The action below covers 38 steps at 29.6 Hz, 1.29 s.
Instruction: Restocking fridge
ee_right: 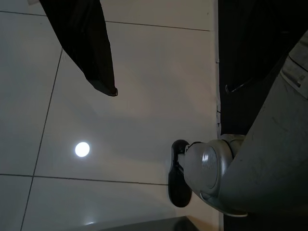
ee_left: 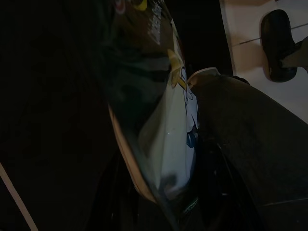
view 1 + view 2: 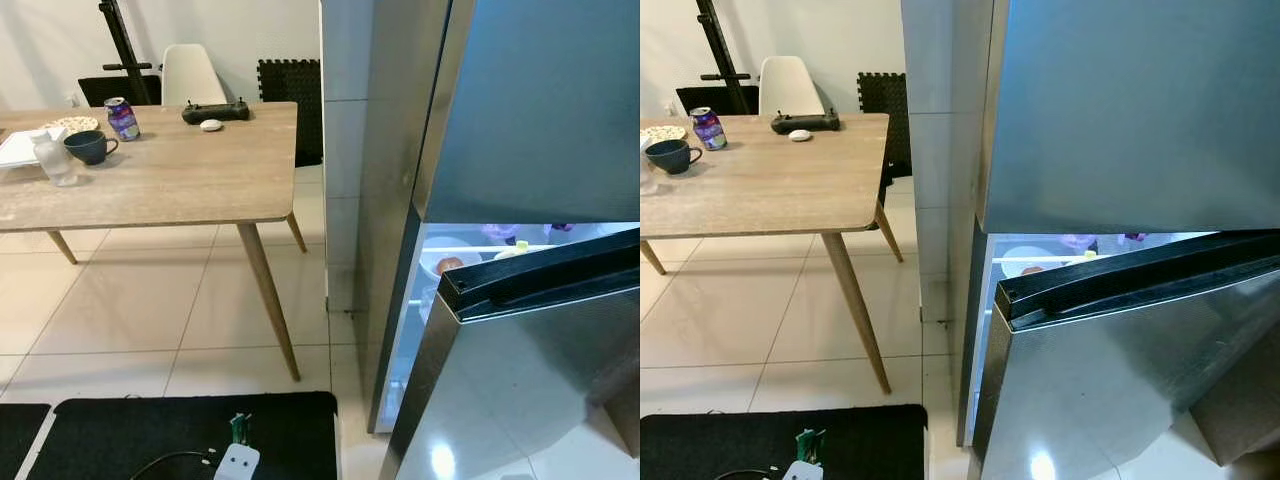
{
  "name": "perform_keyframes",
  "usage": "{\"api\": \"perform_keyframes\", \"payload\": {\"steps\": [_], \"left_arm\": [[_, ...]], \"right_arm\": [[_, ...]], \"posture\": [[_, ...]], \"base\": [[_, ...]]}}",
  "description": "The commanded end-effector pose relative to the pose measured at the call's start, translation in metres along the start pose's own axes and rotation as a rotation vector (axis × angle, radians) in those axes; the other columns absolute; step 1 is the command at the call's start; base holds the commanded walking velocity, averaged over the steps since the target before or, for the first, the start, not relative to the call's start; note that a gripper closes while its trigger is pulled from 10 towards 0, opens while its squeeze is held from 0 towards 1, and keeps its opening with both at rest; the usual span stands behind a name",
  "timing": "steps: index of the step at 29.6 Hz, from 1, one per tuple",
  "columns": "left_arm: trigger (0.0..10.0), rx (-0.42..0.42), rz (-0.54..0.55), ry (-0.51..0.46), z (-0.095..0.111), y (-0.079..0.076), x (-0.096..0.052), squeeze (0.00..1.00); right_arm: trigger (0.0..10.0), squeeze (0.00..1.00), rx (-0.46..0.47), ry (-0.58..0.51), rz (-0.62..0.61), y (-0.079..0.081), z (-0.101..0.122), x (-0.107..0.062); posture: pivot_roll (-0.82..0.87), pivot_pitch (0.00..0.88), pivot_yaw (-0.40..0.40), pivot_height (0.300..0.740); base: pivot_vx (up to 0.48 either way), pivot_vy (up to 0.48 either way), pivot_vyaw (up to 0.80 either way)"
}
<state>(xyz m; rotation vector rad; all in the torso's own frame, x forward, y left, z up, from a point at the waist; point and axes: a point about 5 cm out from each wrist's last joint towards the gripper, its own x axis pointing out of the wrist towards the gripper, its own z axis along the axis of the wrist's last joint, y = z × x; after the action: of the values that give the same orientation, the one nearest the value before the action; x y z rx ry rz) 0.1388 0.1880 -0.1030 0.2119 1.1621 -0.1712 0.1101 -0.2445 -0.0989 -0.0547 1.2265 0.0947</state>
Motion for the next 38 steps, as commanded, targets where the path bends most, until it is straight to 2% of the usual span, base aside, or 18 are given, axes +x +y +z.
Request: {"api": "perform_keyframes", "payload": {"steps": [1, 21, 31, 38], "left_arm": [[10.0, 0.004, -0.007, 0.023, -0.007, -0.003, 0.000, 0.00], [10.0, 0.007, -0.004, 0.024, -0.007, -0.003, 0.000, 0.00], [10.0, 0.004, -0.007, 0.022, -0.007, -0.003, 0.000, 0.00], [10.0, 0.006, -0.007, 0.018, -0.007, -0.003, 0.000, 0.00]], "right_arm": [[10.0, 0.00, -0.005, 0.006, -0.005, -0.001, -0.002, -0.001], [10.0, 0.00, -0.015, 0.009, -0.002, 0.001, -0.001, 0.000], [10.0, 0.00, -0.016, 0.003, -0.008, -0.001, -0.002, -0.001], [10.0, 0.00, -0.016, -0.101, -0.021, -0.010, 0.021, -0.002]], "posture": [[-0.10, 0.000, -0.019, 0.740], [-0.10, 0.000, -0.021, 0.740], [-0.10, 0.000, -0.020, 0.740], [-0.11, 0.000, -0.019, 0.740]], "base": [[-0.382, 0.000, 0.00], [-0.389, 0.000, 0.00], [0.000, 0.000, 0.00], [0.000, 0.000, 0.00]]}}
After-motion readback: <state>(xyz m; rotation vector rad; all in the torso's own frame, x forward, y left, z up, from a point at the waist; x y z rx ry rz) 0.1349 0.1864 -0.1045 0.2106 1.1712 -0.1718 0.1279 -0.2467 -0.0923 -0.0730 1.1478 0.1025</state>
